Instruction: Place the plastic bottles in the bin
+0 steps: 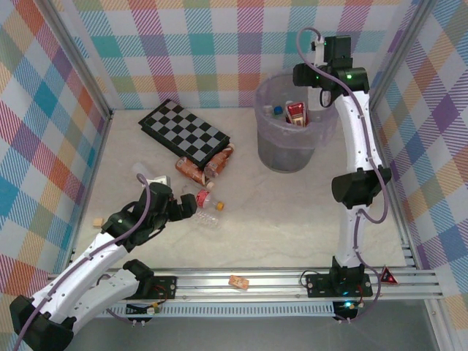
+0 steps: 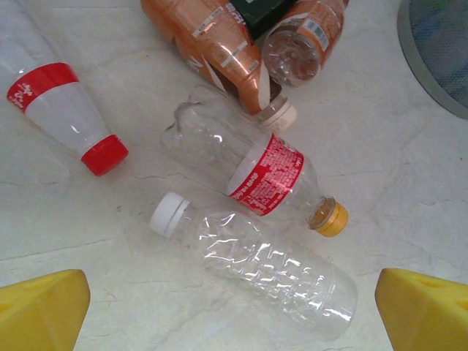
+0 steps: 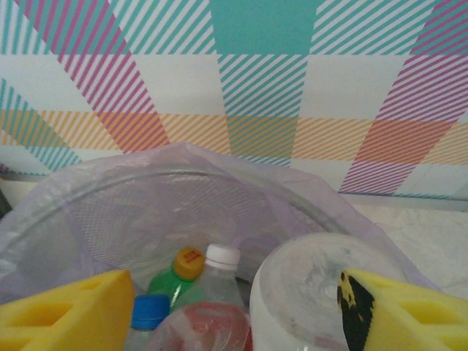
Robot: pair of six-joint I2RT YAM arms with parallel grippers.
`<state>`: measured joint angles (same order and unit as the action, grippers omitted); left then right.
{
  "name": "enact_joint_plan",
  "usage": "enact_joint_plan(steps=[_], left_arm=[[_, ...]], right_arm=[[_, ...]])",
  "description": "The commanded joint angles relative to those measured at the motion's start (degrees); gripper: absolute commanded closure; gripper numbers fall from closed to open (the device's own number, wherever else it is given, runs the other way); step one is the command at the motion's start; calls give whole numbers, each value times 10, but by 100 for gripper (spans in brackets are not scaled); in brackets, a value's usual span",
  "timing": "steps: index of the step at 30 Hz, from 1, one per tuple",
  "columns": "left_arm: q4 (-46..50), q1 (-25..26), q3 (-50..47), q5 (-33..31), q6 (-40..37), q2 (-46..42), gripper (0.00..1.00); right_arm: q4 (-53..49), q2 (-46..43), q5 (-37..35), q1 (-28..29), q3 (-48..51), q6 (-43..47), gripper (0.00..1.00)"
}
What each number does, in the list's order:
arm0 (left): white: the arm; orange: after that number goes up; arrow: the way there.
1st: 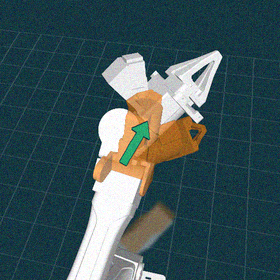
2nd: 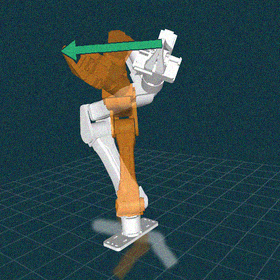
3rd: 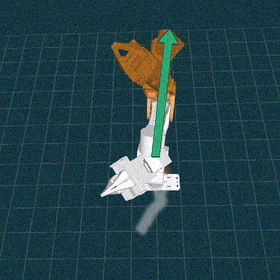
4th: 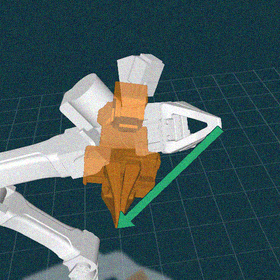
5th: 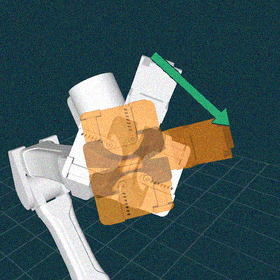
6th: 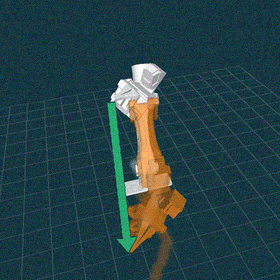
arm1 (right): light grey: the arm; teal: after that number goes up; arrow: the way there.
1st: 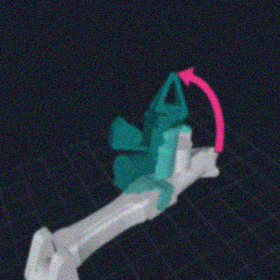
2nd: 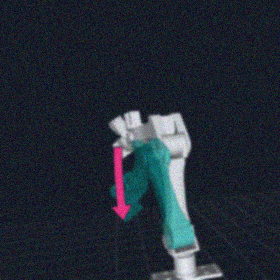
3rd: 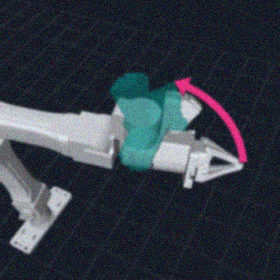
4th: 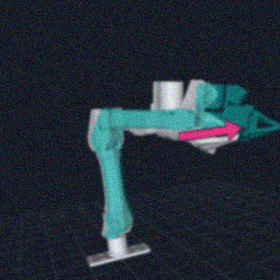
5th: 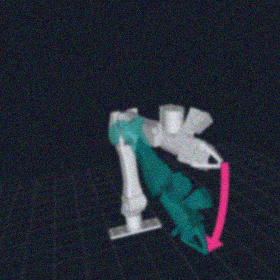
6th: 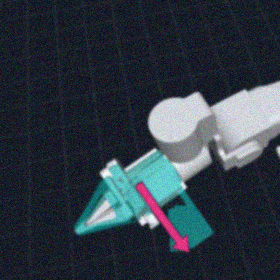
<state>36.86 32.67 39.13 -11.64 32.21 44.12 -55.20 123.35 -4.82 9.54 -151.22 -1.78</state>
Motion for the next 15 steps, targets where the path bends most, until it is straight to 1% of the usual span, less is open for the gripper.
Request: enact_joint_plan(steps=[1, 3, 4, 6, 9, 11, 13, 15], left_arm=[[25, -21, 1, -10, 25, 10, 0], [17, -31, -1, -4, 37, 19, 0], [15, -35, -3, -8, 44, 23, 0], [14, -43, -3, -17, 58, 29, 0], [9, -69, -4, -19, 62, 34, 0], [-7, -98, -9, -18, 58, 40, 0], [-37, -139, -20, 0, 54, 60, 0], [-73, -179, -29, 18, 53, 86, 0]], right_arm=[[-15, -62, 30, 0, -12, -10, 14], [-15, -87, 41, 0, 11, -14, 7], [-12, -103, 47, 0, 29, -16, 1], [-7, -135, 56, 0, 71, -23, 0], [17, -201, 93, 3, 169, -37, 0], [38, -247, 125, 7, 241, -46, 0], [56, -292, 152, 19, 311, -53, 1], [54, -322, 174, 36, 340, -53, 1]])
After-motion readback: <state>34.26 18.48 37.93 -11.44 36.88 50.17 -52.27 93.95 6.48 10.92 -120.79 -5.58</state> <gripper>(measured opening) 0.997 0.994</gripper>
